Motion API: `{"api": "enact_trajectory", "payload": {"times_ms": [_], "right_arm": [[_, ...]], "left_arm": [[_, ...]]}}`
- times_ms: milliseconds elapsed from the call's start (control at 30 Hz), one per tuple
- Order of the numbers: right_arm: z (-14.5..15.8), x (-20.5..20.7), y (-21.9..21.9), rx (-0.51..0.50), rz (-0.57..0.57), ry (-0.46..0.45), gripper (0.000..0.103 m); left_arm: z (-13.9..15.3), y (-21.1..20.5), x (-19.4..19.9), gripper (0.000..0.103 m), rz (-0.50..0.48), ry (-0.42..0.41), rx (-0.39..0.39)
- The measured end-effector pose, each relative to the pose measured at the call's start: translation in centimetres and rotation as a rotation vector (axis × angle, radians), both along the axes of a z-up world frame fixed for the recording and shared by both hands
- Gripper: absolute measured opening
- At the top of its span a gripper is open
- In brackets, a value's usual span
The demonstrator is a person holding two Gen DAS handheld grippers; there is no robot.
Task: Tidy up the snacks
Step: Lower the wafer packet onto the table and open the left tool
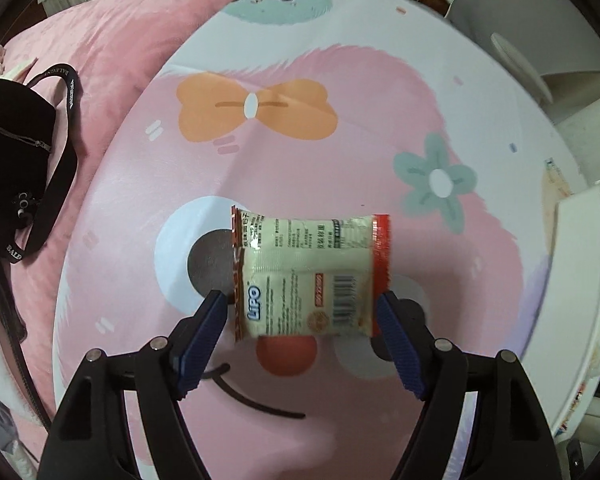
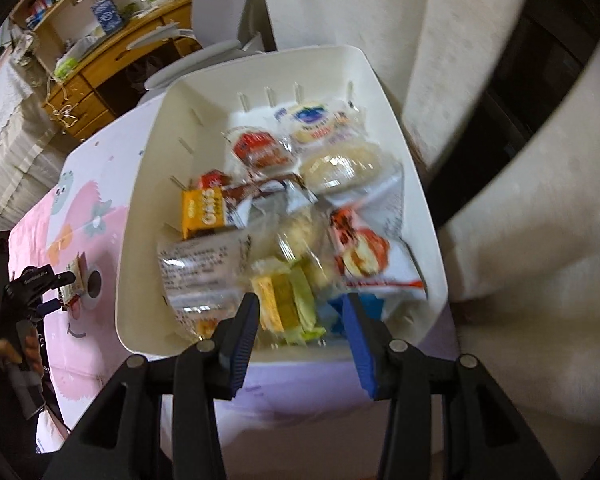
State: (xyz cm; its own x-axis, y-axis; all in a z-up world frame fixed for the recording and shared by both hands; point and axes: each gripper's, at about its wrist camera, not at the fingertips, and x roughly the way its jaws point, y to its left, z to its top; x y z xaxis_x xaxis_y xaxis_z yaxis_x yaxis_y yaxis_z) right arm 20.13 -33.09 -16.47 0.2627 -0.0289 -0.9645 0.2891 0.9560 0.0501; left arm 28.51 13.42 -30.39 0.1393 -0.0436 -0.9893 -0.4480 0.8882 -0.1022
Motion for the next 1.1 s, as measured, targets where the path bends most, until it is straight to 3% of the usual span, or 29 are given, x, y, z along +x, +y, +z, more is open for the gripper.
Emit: {"api": "enact_trajectory", "payload": {"times_ms": [167,500,700,733,800,833,933,1100], "right_arm": [[0.3,-0.9,-0.3,-0.009,-0.033,0.012,0.044],[1.0,-1.4,-0.7,-0.025,-0.008,0.017,0.044],[1.1,-1.7,-1.1,-0.012,0.006,0.003,0.044],[1.2,-1.8,-1.1,-0.009,0.010,0.000,0.044],[1.3,-2.0,-1.2,0.000,0.018,-0.007,0.044],[1.3,-2.1,-1.3,0.005,0.021,-0.011,0.044],[1.4,-2.3,-1.6,0.024,0.029,-0.022,0.044],[1.8,-2.5,-2.0,0.042,0.057,-0.058,0.044]], "left_arm": [[-0.4,-0.1,0.7,0.075,-0.021,0.000,0.028],[0.2,-0.4,0.7,0.050,-0.025,-0.043,0.061],[0.9,-0.7,0.2,0.046,-0.018,-0.050,0.071],[1.0,-0.8,0.1,0.044,-0.017,-0.049,0.074],[1.9,-1.0,-0.1,0.024,-0.013,-0.068,0.090],[2.1,-1.1,-0.2,0.020,-0.013,-0.071,0.086],[2.6,-1.4,-0.5,0.011,-0.017,-0.065,0.070],[3.1,-1.8,-1.7,0.010,0.003,-0.077,0.041]]}}
